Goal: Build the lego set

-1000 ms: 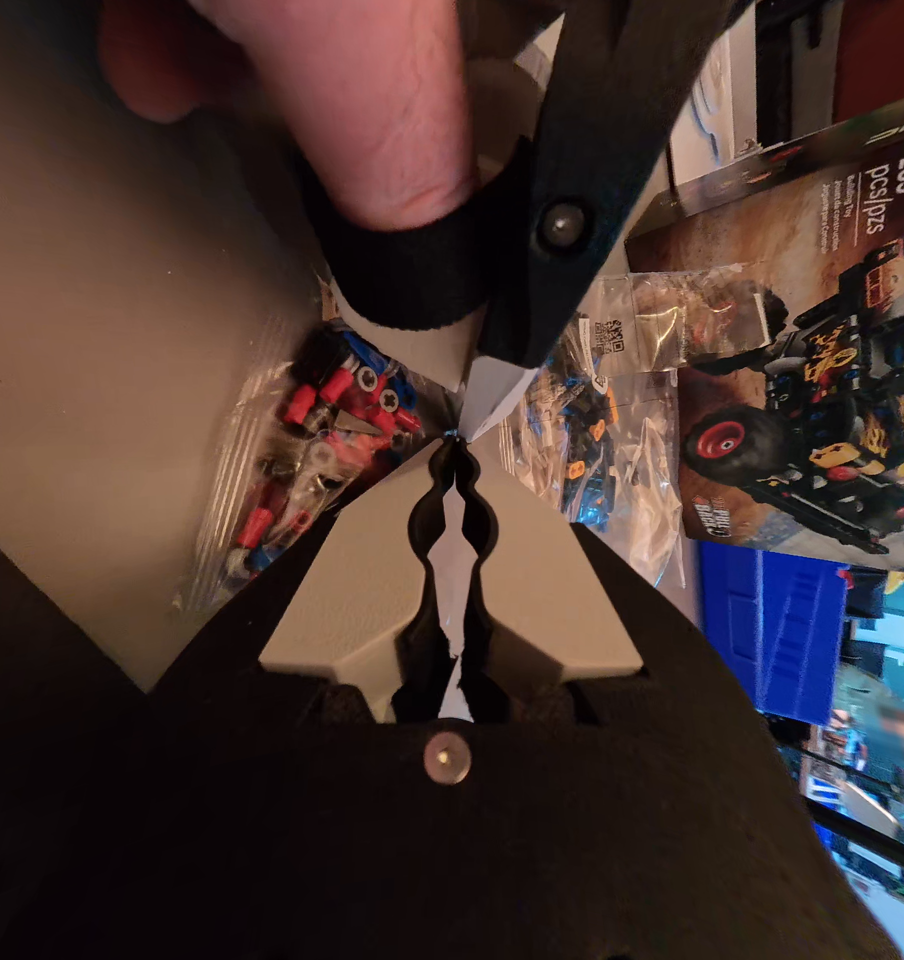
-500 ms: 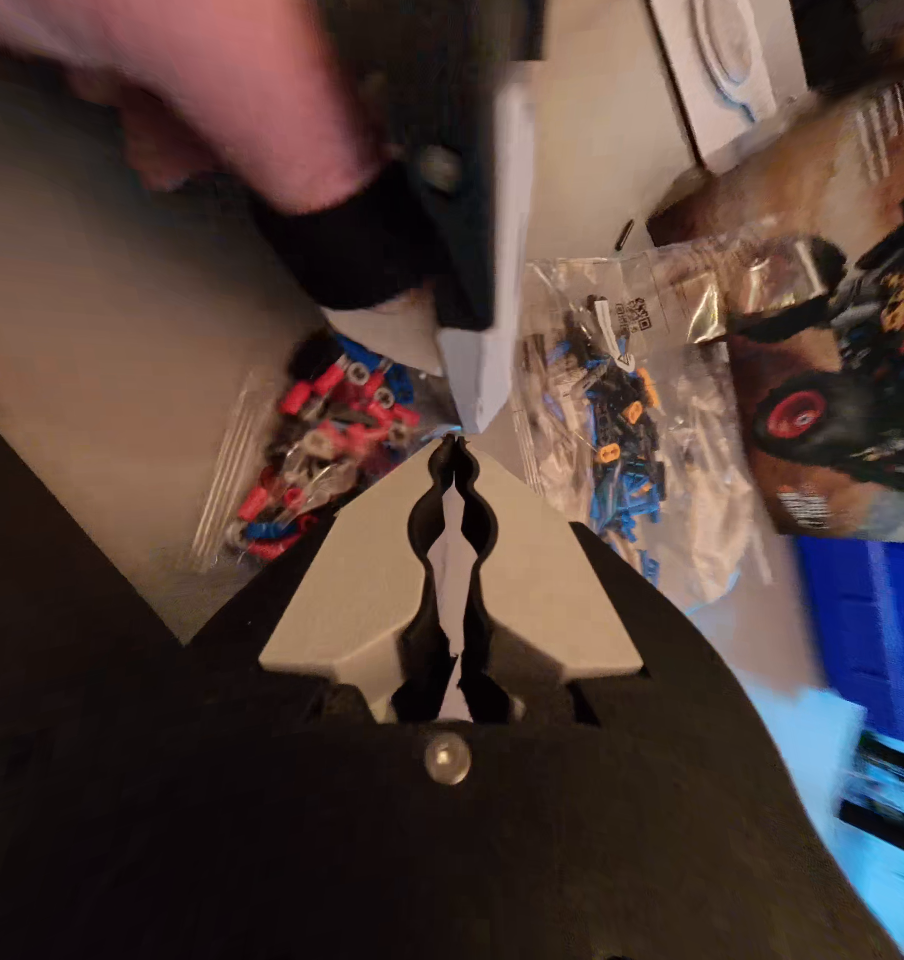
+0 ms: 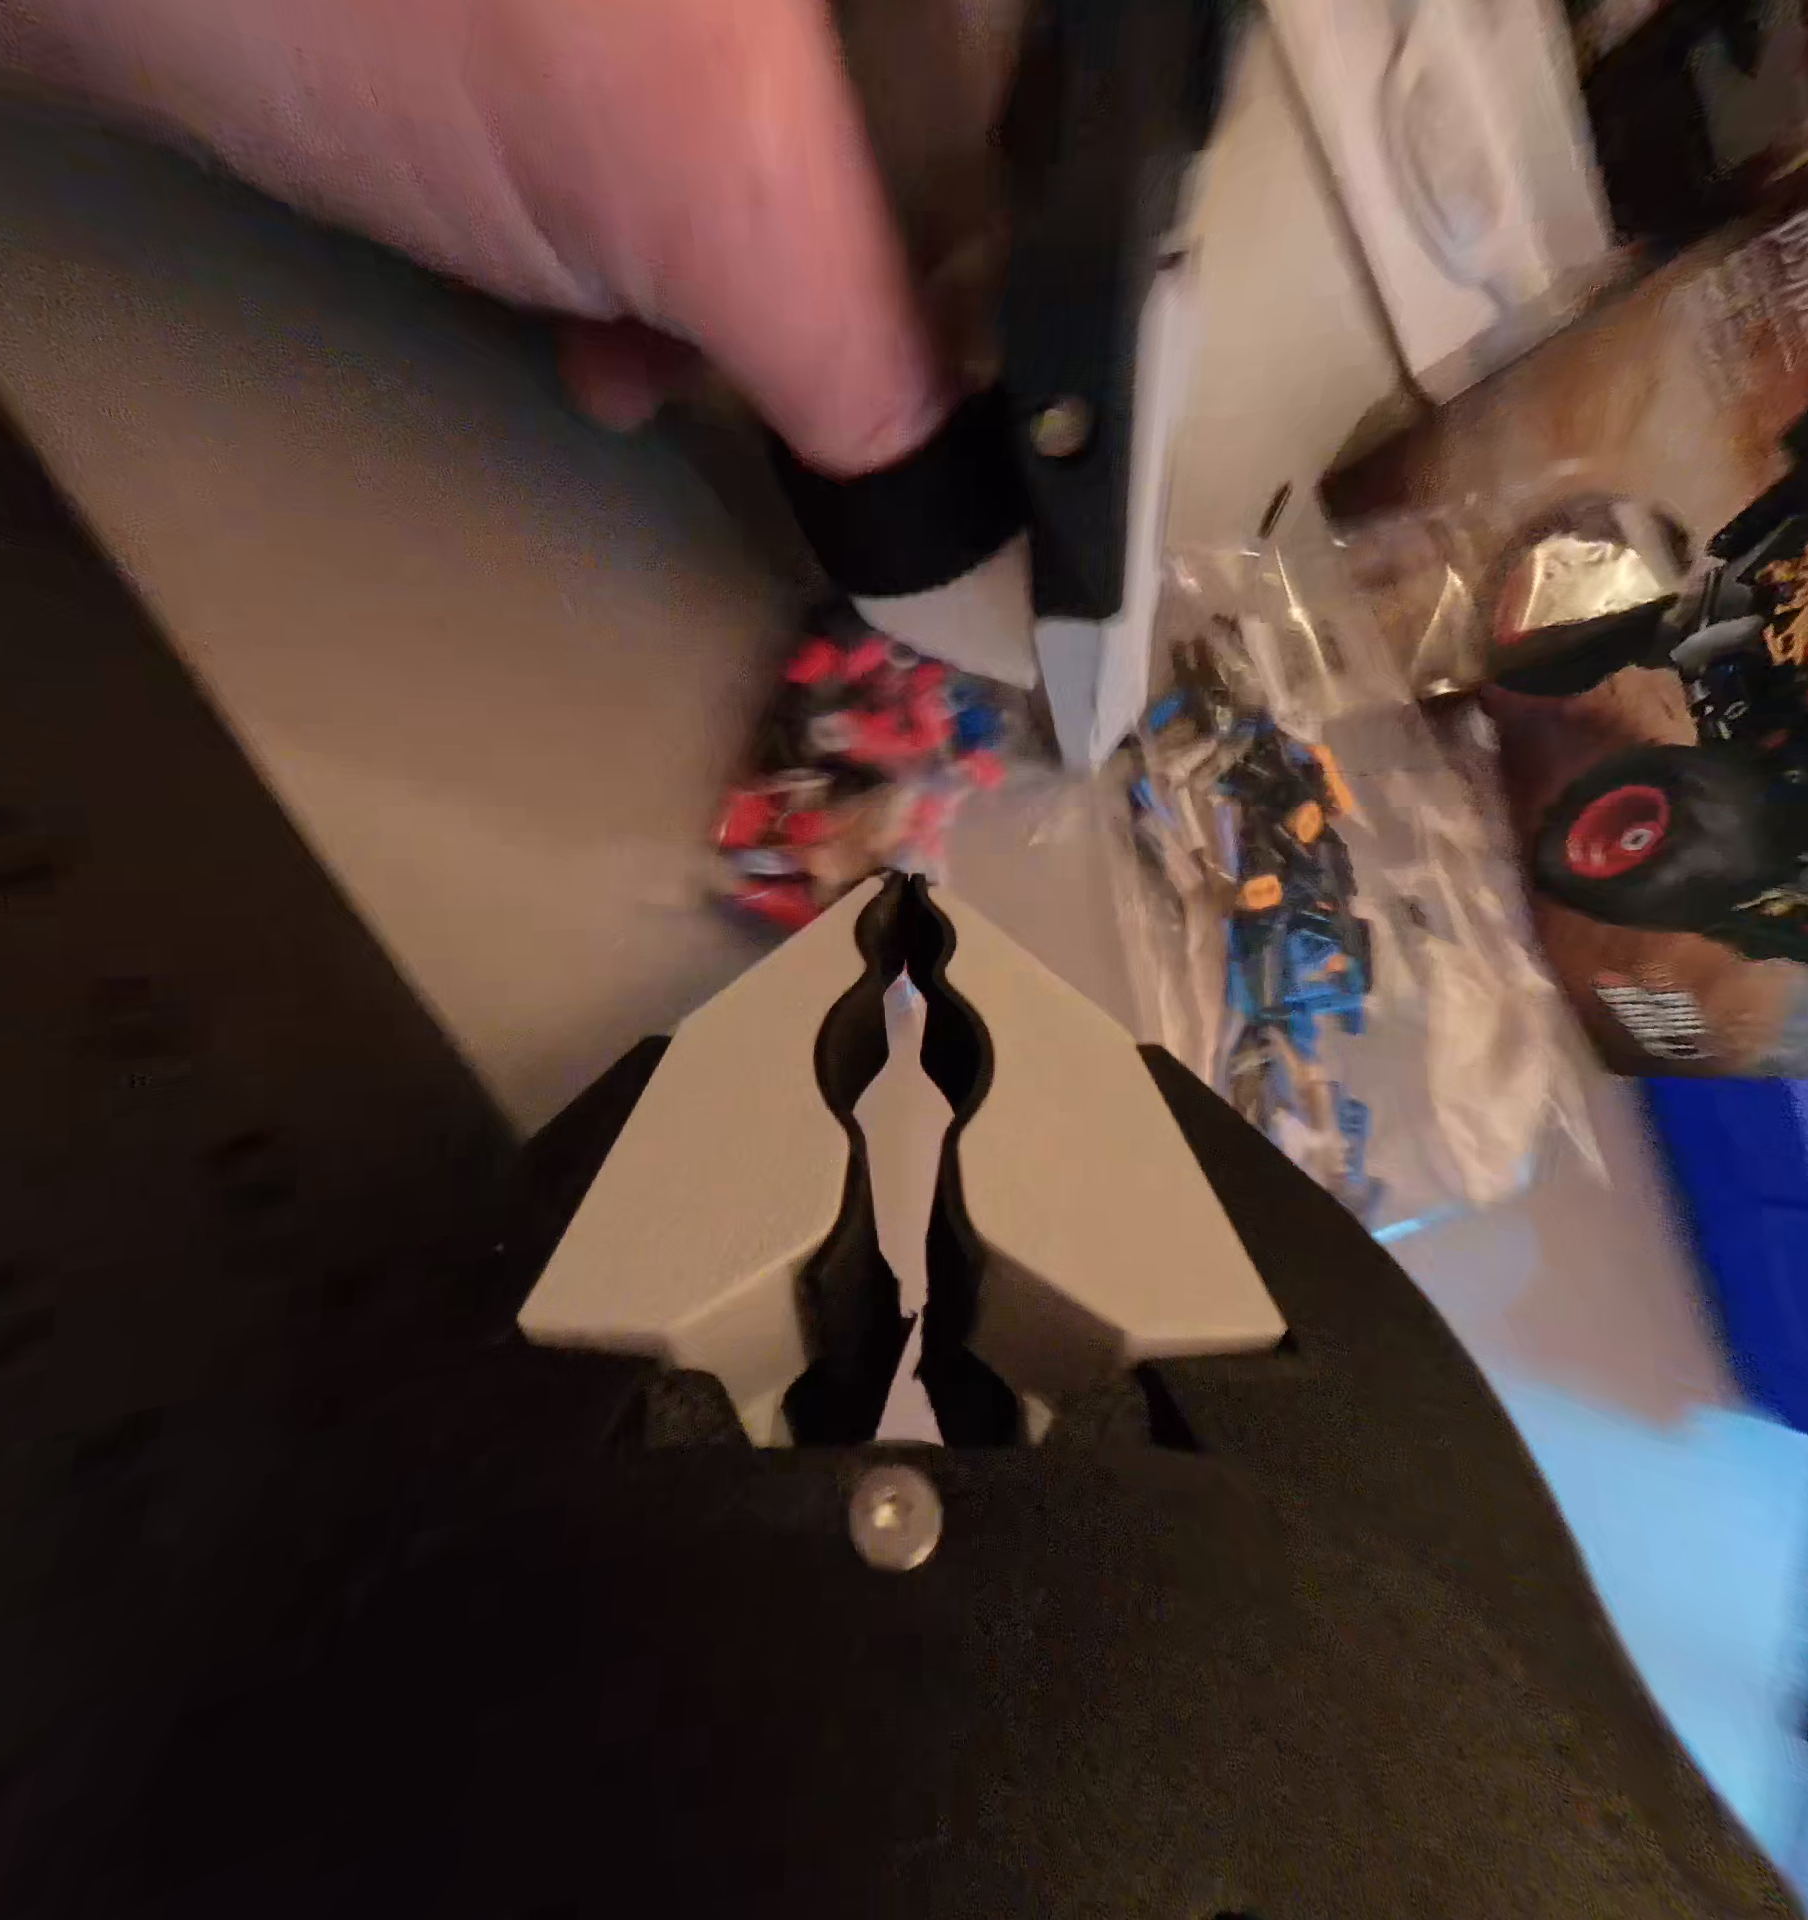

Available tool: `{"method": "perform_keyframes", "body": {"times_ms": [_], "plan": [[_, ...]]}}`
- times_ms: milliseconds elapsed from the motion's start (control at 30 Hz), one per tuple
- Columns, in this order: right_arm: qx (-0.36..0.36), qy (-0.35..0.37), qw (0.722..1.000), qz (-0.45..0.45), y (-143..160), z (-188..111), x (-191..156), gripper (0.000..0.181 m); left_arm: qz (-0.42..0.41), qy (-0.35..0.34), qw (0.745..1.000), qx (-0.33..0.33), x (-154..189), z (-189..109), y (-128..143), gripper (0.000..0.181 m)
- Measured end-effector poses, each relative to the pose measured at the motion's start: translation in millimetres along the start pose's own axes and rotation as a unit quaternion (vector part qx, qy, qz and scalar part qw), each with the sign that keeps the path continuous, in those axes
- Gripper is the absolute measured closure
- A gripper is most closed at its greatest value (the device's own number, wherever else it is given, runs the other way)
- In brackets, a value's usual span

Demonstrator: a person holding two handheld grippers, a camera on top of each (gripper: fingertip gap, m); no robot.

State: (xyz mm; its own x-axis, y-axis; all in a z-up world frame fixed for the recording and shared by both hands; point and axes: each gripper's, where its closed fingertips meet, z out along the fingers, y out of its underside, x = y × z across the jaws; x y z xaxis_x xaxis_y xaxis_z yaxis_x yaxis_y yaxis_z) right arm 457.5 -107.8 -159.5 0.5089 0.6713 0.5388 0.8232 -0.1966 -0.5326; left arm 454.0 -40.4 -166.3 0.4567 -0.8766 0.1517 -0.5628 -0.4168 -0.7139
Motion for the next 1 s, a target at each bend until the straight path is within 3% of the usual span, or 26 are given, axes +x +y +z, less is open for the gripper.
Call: {"method": "perform_keyframes", "body": {"times_ms": [67, 200, 333, 500, 667, 833, 1000], "plan": [[0.028, -0.032, 0.998, 0.038, 1, -11, -6, 0.181, -0.075, 0.049, 0.995, 0.032, -17, -11, -7, 0.181], [0.048, -0.077, 0.988, 0.124, 11, -16, 10, 0.181, -0.022, 0.084, 0.996, 0.015, 21, -6, -3, 0.181], [0.078, -0.094, 0.978, 0.168, 11, -19, 25, 0.181, -0.045, 0.120, 0.990, 0.051, 23, -18, -12, 0.181], [0.077, -0.138, 0.969, 0.187, 12, -17, 25, 0.181, -0.038, 0.128, 0.991, 0.012, 27, -16, 1, 0.181], [0.088, -0.185, 0.944, 0.260, 27, -29, 38, 0.179, -0.046, 0.147, 0.988, 0.003, 27, -22, 6, 0.181], [0.077, -0.218, 0.935, 0.269, 34, -38, 33, 0.160, -0.034, 0.157, 0.987, 0.017, 30, -36, 2, 0.167], [0.063, -0.222, 0.938, 0.261, 36, -41, 32, 0.163, -0.021, 0.154, 0.987, 0.036, 29, -55, 5, 0.148]]}}
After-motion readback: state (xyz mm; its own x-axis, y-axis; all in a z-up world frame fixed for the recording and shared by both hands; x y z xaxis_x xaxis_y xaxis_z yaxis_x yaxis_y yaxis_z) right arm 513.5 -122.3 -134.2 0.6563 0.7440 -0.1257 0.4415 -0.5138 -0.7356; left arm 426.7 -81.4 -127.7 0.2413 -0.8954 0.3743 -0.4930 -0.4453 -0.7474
